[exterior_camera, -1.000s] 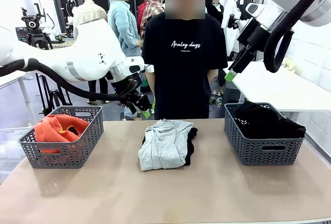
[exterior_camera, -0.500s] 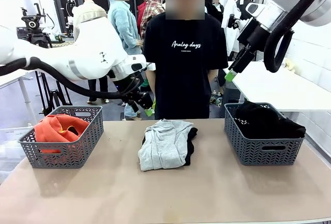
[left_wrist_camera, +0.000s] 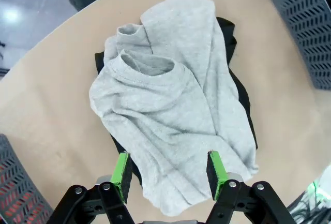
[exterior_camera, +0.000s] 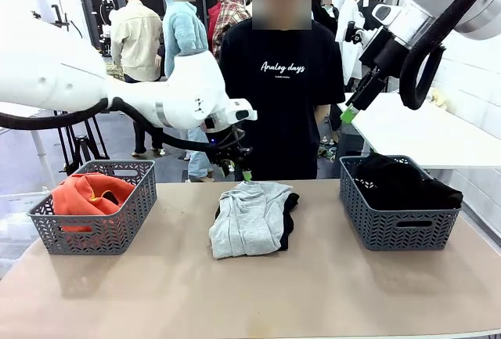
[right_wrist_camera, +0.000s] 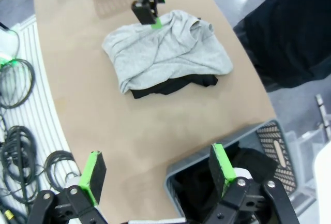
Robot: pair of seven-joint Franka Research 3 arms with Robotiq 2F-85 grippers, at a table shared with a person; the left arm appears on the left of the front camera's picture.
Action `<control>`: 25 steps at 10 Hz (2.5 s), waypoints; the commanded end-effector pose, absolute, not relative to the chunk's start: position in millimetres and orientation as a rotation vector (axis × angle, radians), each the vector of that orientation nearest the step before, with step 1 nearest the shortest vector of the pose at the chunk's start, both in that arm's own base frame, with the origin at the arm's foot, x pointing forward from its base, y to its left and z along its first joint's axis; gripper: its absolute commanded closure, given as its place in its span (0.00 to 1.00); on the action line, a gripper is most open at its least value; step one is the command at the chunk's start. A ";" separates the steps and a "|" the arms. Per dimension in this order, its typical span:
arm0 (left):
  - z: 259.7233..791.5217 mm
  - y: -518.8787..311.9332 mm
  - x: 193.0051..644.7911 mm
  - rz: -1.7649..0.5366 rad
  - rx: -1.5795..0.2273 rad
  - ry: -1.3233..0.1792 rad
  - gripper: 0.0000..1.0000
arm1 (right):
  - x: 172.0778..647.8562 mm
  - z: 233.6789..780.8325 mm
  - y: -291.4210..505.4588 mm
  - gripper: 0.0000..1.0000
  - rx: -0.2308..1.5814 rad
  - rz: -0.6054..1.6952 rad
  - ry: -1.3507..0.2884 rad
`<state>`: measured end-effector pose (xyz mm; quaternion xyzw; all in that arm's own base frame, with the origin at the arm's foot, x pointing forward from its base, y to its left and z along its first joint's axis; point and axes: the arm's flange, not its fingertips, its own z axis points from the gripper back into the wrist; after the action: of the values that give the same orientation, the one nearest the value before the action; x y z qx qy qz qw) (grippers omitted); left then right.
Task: Sort the tops and bottoms.
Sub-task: Lift clothes from the center of the table with your left hand.
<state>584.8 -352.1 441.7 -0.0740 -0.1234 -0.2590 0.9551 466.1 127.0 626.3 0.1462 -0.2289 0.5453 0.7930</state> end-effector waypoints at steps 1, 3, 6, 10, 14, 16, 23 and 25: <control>452.6 -379.2 589.1 -0.458 -0.134 -0.239 0.24 | 466.1 626.1 127.5 0.00 0.312 1.174 -0.487; 441.1 -364.1 587.4 -0.491 -0.149 -0.240 0.24 | 466.1 626.1 127.5 0.00 0.312 1.174 -0.487; 443.1 -383.0 578.6 -0.448 -0.103 -0.256 0.24 | 466.1 626.1 127.5 0.00 0.312 1.174 -0.487; 425.8 -438.4 575.4 -0.275 -0.014 -0.272 0.24 | 466.1 626.1 127.5 0.00 0.312 1.174 -0.487; 413.2 -420.7 590.9 -0.035 -0.038 -0.303 0.24 | 466.1 626.1 127.5 0.00 0.312 1.174 -0.487; 401.6 -407.6 603.2 0.008 -0.069 -0.269 0.24 | 466.1 626.1 127.5 0.00 0.312 1.174 -0.487; 380.2 -408.3 625.6 -0.020 -0.090 -0.182 0.24 | 466.1 626.1 127.5 0.00 0.312 1.174 -0.487; 373.5 -413.9 630.7 -0.028 -0.079 -0.161 0.24 | 466.1 626.1 127.5 0.00 0.312 1.174 -0.487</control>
<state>620.5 -409.2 371.3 -0.0388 -0.0935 -0.0060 0.9948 466.1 127.0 626.3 0.1464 -0.2290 0.5453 0.7929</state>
